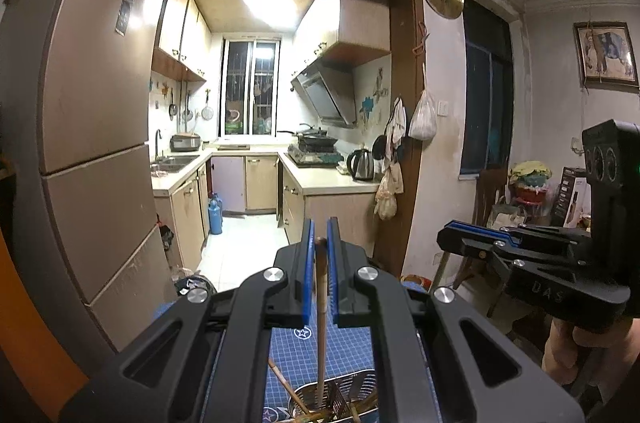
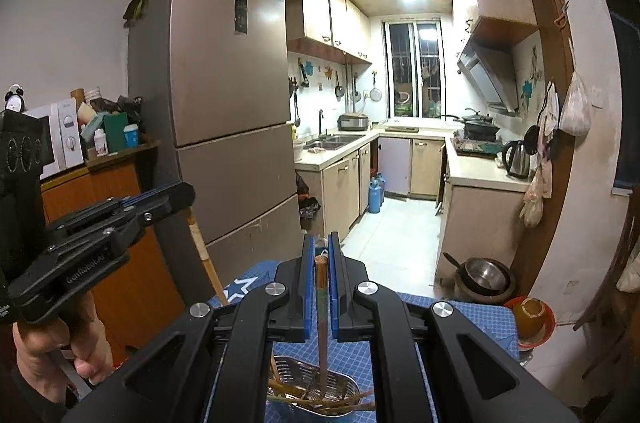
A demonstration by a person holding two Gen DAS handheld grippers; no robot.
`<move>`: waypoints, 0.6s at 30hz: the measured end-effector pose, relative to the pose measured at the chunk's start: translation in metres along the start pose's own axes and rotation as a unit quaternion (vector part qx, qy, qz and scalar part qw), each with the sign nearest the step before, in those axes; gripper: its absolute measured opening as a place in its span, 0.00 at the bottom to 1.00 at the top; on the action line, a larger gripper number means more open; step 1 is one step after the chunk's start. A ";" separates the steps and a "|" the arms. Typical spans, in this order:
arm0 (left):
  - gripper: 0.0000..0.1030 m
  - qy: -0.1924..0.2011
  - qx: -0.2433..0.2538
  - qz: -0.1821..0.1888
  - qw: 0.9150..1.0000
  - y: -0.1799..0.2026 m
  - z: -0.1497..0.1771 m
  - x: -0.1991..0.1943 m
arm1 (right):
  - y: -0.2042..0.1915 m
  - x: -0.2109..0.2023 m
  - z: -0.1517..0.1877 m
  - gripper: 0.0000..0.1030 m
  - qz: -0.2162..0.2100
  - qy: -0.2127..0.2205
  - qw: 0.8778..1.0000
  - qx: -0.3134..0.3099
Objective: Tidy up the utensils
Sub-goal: 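Carry the left gripper's chopstick into the teal holder while the right gripper inserts its chopstick, then open the left gripper to release its chopstick while the right gripper releases its chopstick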
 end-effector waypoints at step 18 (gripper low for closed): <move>0.05 -0.035 -0.017 0.010 0.999 -0.010 0.054 0.046 | 0.014 0.052 0.054 0.07 0.000 -0.039 0.999 0.012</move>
Point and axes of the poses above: each gripper's, at about its wrist camera, not at the fingertips, and x roughly the way its jaws point, y to its right, z to its underside, the point moved 9 cm from there along x, roughly the way its jaws point, and after that the axes turned 4 degrees about z, right-handed, at the moved point
